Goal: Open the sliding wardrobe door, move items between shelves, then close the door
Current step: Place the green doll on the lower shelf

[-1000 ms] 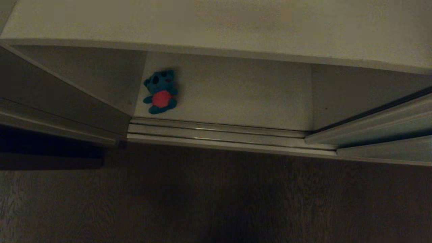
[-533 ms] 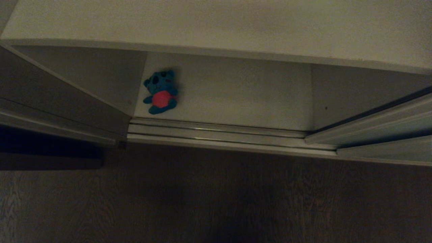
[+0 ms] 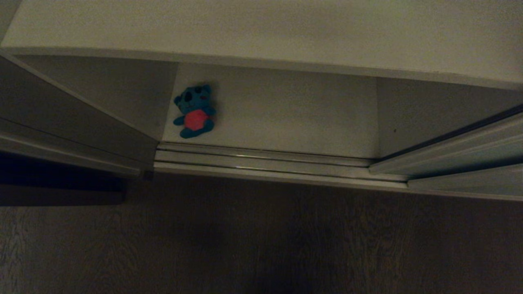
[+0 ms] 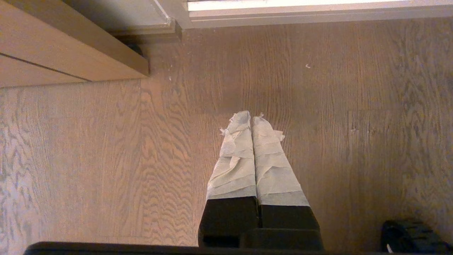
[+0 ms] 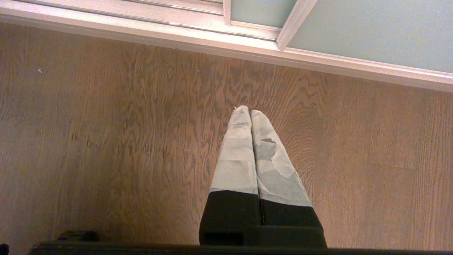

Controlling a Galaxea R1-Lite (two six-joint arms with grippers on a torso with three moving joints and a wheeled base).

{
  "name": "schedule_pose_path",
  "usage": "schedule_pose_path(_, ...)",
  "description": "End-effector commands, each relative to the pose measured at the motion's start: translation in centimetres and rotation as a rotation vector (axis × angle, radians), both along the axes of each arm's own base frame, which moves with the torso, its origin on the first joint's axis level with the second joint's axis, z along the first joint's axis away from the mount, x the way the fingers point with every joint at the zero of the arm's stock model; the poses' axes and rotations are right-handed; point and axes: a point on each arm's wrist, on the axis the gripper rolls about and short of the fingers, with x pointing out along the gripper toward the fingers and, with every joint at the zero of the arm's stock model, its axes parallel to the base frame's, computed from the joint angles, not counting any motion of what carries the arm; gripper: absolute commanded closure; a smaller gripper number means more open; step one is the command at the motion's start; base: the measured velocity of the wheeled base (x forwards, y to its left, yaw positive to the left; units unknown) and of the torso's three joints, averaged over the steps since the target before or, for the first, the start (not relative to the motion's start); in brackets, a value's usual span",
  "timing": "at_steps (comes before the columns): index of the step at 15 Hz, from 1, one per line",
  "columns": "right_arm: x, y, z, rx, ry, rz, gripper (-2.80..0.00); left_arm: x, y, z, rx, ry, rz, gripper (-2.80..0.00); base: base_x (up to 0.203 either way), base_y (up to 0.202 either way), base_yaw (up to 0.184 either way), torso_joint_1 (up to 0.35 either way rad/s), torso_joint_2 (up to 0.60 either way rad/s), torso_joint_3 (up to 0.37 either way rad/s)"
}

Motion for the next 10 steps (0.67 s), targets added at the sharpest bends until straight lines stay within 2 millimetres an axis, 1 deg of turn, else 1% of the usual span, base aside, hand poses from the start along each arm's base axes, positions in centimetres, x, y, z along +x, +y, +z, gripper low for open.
schedule_pose_path(1,-0.02,0.0,-0.05,-0.001,-0.003,0.001,0.0,0.06,0.0,-0.01,-0.007,0.008,0.0,0.0,0.0,0.0,0.0,0.0,0.0,0.0)
schedule_pose_path(4,-0.02,0.0,-0.05,-0.001,-0.003,0.001,0.0,0.06,0.01,-0.01,-0.013,0.009,0.003,0.0,0.0,0.0,0.0,0.001,0.0,0.071)
schedule_pose_path(10,-0.03,0.0,-0.05,-0.001,-0.003,0.001,0.0,0.02,0.01,-0.04,-0.012,0.019,0.003,0.0,0.0,0.0,0.0,0.002,0.0,0.189)
